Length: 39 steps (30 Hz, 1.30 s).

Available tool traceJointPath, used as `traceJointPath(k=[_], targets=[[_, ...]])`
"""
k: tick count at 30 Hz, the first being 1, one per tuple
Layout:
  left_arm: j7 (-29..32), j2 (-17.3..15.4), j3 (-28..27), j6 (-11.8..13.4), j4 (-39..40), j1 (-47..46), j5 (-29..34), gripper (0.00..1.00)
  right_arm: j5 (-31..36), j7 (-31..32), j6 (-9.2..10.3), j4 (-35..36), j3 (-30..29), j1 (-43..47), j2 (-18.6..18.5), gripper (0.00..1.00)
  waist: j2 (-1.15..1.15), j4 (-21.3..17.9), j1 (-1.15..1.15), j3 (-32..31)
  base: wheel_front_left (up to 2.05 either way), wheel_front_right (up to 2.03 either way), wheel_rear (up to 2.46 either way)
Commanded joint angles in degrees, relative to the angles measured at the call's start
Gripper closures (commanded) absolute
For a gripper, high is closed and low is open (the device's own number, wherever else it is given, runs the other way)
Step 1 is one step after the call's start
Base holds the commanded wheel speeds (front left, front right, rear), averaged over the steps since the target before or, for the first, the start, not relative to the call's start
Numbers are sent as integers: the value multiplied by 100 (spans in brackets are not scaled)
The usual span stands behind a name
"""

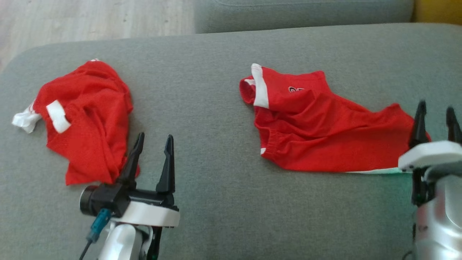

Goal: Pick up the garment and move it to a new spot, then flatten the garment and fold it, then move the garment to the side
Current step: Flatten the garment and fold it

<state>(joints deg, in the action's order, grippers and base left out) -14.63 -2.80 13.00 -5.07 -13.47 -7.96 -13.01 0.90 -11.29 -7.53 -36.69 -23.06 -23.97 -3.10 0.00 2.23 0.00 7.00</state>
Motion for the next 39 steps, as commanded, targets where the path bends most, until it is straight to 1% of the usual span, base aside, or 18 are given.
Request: traceJointPath(k=[1,3,6,7,10,12,16,21,26,30,35,39], targets=[[-37,-8,-180,-6,178,-258,43,0,115,-138,4,314,232,-225,7,0,0,-63,0,14,0,0,0],[-37,-8,-176,-16,187,-262,37,0,27,-226,4,432,527,-188,17,0,0,-88,0,-2,0,0,0],[-37,-8,-167,-27,230,-246,27,0,-324,-327,4,753,1224,-28,20,0,0,-122,0,-39,0,0,0],[-37,-8,-167,-27,230,-246,27,0,-324,-327,4,753,1224,-28,20,0,0,-122,0,-39,0,0,0],[-37,-8,-150,-39,259,-209,19,0,-535,-362,4,1252,1898,337,21,0,0,-127,0,-95,0,0,0],[-37,-8,-122,-49,270,-188,12,0,-672,-367,4,1650,2214,652,21,0,0,-109,0,-139,0,0,0],[-37,-8,-89,-56,297,-140,-11,0,-867,-369,4,2142,2643,1286,22,0,0,-59,0,-197,0,0,0],[-37,-8,-36,-61,316,-85,-12,0,-807,-370,4,2326,2866,1572,22,0,0,37,0,-190,0,0,0],[-37,-8,9,-48,319,-118,-40,0,-441,-370,4,2292,2967,1407,22,0,0,192,0,-81,0,0,0],[-37,-8,62,-46,299,-203,-76,0,-34,-262,4,2028,3080,1046,22,0,0,362,0,62,0,0,0],[-37,-8,137,-35,252,-315,-146,0,396,146,4,1472,3373,435,-134,0,0,586,0,257,0,0,0],[-37,-8,233,-24,226,-406,-210,0,598,415,4,902,3551,-111,-285,0,0,766,0,391,0,0,0]])
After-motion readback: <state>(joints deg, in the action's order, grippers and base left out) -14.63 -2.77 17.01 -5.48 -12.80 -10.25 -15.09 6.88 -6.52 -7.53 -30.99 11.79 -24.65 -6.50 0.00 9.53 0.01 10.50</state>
